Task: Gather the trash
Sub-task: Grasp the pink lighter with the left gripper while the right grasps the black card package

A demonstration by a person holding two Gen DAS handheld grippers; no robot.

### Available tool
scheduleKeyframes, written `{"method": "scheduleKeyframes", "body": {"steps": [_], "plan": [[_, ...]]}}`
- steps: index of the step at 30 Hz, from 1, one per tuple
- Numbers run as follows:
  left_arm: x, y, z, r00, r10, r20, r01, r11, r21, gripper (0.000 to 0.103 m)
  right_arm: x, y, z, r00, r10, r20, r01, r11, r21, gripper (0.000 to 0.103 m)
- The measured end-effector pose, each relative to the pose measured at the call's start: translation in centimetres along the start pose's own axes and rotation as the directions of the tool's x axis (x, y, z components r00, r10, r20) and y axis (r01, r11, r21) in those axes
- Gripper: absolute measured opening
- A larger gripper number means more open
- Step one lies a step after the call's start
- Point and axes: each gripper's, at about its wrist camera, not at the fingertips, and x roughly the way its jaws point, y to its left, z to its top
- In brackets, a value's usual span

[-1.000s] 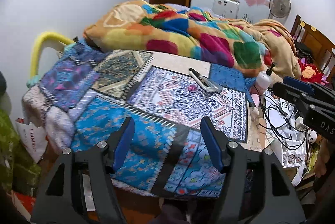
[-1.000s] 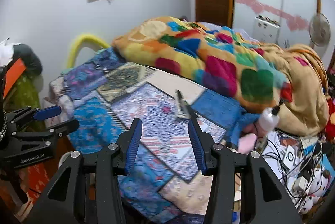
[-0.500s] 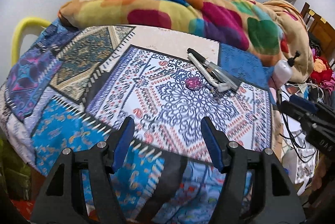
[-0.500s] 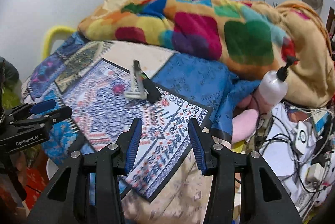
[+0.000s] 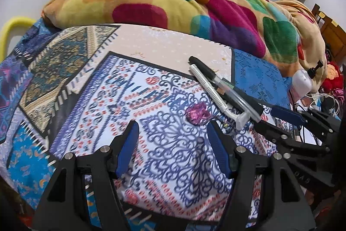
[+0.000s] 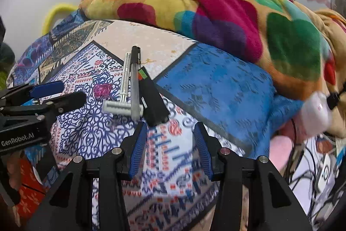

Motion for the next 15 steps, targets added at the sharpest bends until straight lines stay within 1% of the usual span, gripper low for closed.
{"method": "scheduleKeyframes", "body": {"steps": [3,5,7,8,9,10,11,12,13,15], "plan": [[0.6,-0.4,0.3,1.0,0.005,0.014,-0.005,1.0,0.016,0.064,0.4,0.5,0.4,1.0,-0.01,0.011,0.011,0.998,-0.067,0.042],[0.9,-0.7,0.5,1.0,-0.011,0.023,0.01,1.0,0.017,0.06,0.4,0.6,0.5,1.0,-0.008,0.024,0.011,0.995,-0.096,0.042],[1.4,-1.0,0.5,0.999,-0.039,0.014,0.039,0.999,0.022,0.042,0.5,0.6,0.8,1.0,0.01,0.026,-0.007,0.994,-0.106,0.037],[1.7,-1.1,0.6,0.999,-0.048,0.01,0.047,0.999,0.025,0.04,0.5,0.7,0.8,0.999,0.017,0.031,-0.013,0.994,-0.11,0.031],[1.6,-1.2,0.5,0.998,-0.052,0.024,0.051,0.998,0.027,0.035,0.6,0.8,0.9,0.999,0.017,0.036,-0.013,0.993,-0.116,0.027],[1.7,-1.5,0.5,0.998,-0.055,0.036,0.054,0.998,0.035,0.027,0.6,1.0,0.9,0.999,0.013,0.041,-0.007,0.992,-0.129,0.027],[1.7,-1.8,0.5,0.997,-0.067,0.037,0.065,0.997,0.043,0.021,0.7,1.2,0.9,0.999,0.007,0.046,0.0,0.991,-0.137,0.026],[1.8,-2.0,0.4,0.997,-0.067,0.032,0.065,0.997,0.049,0.017,0.6,1.4,0.8,0.999,0.002,0.053,0.005,0.99,-0.14,0.025],[1.8,-2.3,0.4,0.998,-0.052,0.044,0.05,0.997,0.062,0.017,0.5,1.5,0.7,0.998,0.004,0.055,0.003,0.99,-0.141,0.024],[1.7,-2.4,0.2,0.997,-0.057,0.048,0.054,0.996,0.068,0.013,0.5,1.6,0.6,0.998,0.014,0.055,-0.007,0.992,-0.127,0.023]]}}
